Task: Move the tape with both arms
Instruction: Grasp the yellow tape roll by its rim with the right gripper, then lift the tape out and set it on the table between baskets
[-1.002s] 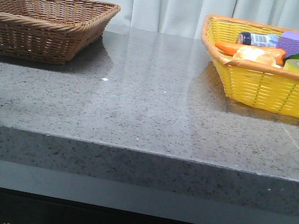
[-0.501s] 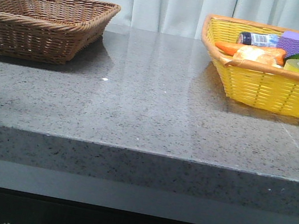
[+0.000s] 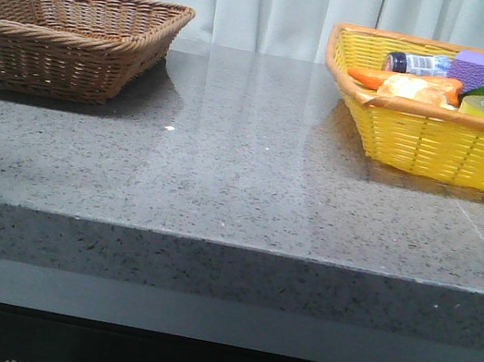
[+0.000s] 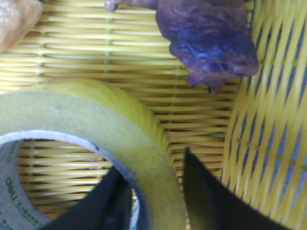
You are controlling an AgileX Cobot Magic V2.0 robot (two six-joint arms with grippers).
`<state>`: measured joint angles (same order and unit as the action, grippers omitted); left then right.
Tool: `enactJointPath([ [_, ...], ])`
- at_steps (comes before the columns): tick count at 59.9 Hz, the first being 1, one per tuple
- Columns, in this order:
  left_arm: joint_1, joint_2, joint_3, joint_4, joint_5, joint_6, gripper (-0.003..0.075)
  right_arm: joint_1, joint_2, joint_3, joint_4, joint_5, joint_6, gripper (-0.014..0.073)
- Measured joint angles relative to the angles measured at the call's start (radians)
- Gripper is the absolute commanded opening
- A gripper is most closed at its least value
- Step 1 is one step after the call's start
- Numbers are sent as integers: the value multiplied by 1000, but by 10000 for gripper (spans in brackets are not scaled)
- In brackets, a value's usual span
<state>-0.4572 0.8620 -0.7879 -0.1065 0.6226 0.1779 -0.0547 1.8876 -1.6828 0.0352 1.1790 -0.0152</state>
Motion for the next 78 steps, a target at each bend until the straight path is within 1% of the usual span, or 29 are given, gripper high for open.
enactJointPath([
  [15, 0, 0, 0, 0, 2, 0, 472, -2, -26, 0, 0, 6, -6, 191],
  [27, 0, 0, -2, 0, 2, 0, 472, 3, -144, 0, 12, 10, -43, 191],
  [35, 0, 0, -2, -1, 2, 0, 472, 27, -240, 0, 56, 4, -107, 191],
  [44, 0, 0, -2, -1, 2, 0, 472, 112, -317, 0, 122, -30, -216, 191],
  [53, 0, 0, -2, -1, 2, 0, 472, 261, -335, -5, 176, -55, -315, 191],
  [64, 0, 0, -2, -1, 2, 1, 472, 438, -291, -61, 188, -67, -438, 191],
  [73, 0, 0, -2, -1, 2, 1, 472, 527, -227, -116, 190, -77, -557, 191],
  [78, 0, 0, -2, -1, 2, 1, 472, 564, -173, -143, 190, -84, -657, 191],
])
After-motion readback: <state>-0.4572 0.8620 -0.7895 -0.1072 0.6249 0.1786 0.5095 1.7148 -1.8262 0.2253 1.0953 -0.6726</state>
